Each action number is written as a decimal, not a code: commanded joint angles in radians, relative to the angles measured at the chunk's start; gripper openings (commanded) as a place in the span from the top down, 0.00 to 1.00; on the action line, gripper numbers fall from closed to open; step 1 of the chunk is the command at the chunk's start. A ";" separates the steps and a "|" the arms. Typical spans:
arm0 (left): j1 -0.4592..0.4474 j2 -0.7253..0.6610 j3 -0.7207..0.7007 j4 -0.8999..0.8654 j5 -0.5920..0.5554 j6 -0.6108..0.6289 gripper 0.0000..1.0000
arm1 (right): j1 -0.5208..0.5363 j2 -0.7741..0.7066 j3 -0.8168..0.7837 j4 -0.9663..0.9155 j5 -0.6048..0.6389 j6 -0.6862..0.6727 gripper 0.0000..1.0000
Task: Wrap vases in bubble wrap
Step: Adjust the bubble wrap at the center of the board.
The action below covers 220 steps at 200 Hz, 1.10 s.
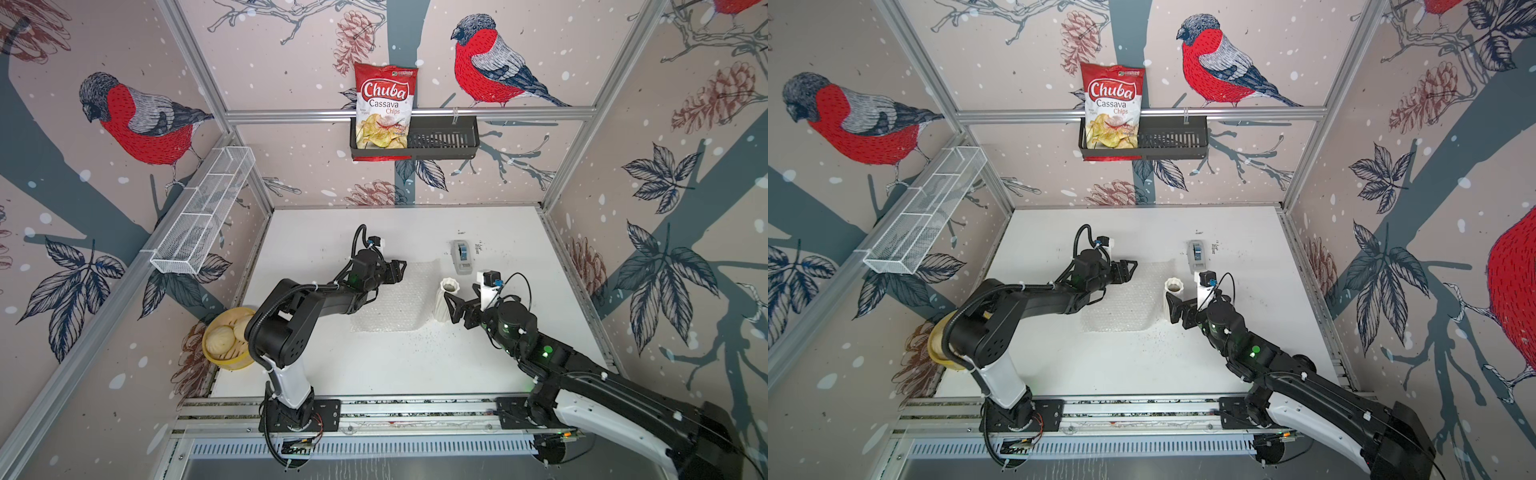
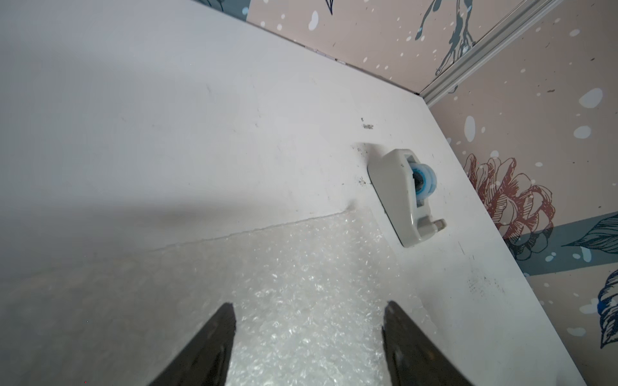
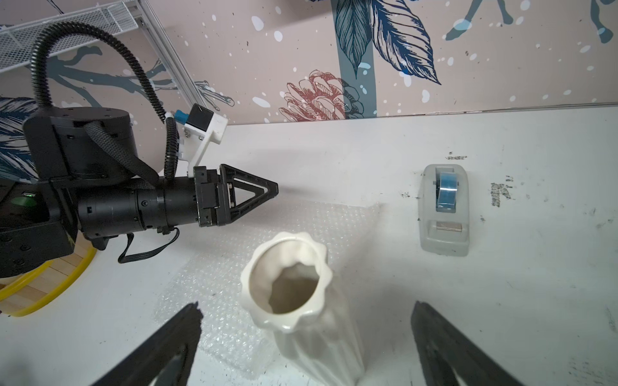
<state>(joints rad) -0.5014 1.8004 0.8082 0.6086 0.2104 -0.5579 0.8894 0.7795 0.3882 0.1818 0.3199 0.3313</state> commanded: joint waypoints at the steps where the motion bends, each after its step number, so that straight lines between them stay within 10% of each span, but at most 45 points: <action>1: -0.002 0.031 0.006 0.036 0.021 -0.037 0.30 | 0.008 0.027 -0.023 0.074 0.054 -0.010 0.00; 99: 0.129 -0.005 -0.035 -0.358 -0.195 -0.207 0.32 | 0.017 0.244 -0.074 0.339 0.089 0.004 0.00; 164: 0.155 -0.375 -0.249 -0.495 -0.383 -0.363 0.32 | 0.029 0.393 -0.067 0.490 0.136 0.010 0.01; 220: 0.139 -0.617 -0.286 -0.330 -0.364 -0.132 0.26 | 0.043 0.466 -0.077 0.563 0.204 -0.002 0.00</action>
<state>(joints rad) -0.3569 1.2144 0.5312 0.1833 -0.1509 -0.8158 0.9306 1.2228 0.3157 0.6670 0.4694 0.3382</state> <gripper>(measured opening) 0.717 0.999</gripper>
